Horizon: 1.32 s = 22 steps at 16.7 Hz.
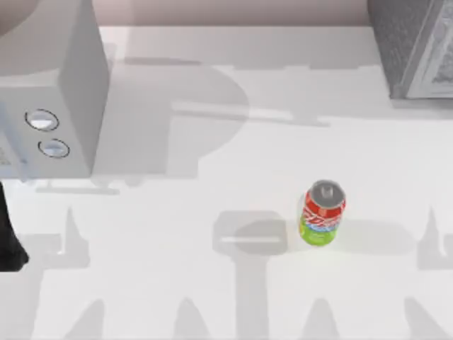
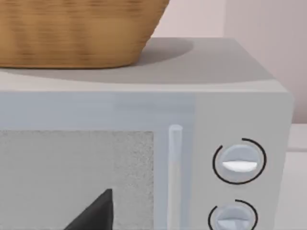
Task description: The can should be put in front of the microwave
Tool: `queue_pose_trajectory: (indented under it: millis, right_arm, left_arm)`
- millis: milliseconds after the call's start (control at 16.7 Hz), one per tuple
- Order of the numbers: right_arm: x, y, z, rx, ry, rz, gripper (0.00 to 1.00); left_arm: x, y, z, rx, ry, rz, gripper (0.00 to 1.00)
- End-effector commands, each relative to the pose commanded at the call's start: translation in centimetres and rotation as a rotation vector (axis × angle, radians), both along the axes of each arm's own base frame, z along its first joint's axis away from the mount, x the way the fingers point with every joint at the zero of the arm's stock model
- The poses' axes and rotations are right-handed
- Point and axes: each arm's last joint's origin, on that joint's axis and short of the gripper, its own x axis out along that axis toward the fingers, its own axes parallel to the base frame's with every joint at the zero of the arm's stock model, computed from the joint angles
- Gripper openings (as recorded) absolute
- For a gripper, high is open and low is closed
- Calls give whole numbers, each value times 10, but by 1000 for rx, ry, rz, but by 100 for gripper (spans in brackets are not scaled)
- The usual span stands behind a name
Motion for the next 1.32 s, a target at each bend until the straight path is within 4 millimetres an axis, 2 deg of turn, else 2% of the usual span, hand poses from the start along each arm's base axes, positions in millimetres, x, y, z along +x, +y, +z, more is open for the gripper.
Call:
queue_pose_trajectory:
  millis: [180,360,540,780,960,1080,1200,1320]
  right_arm:
    - [0,0,0,0,0,0,100]
    - [0,0,0,0,0,0,100]
    - [0,0,0,0,0,0,100]
    - [0,0,0,0,0,0,100]
    - [0,0,0,0,0,0,100]
    - [0,0,0,0,0,0,100]
    - [0,0,0,0,0,0,100]
    - [0,0,0,0,0,0,100]
  left_arm:
    - [0,0,1,2,6,-5,100]
    - [1,-5,15,17,61,-44,100]
    - [7,-12,43,43,153,-113,100]
    - [27,-31,102,83,286,-233,100]
    - [53,-54,155,110,373,-333,100]
    - [76,-77,188,127,429,-403,100]
    - [100,-106,215,145,488,-472,100]
    - [125,-141,233,169,559,-537,100]
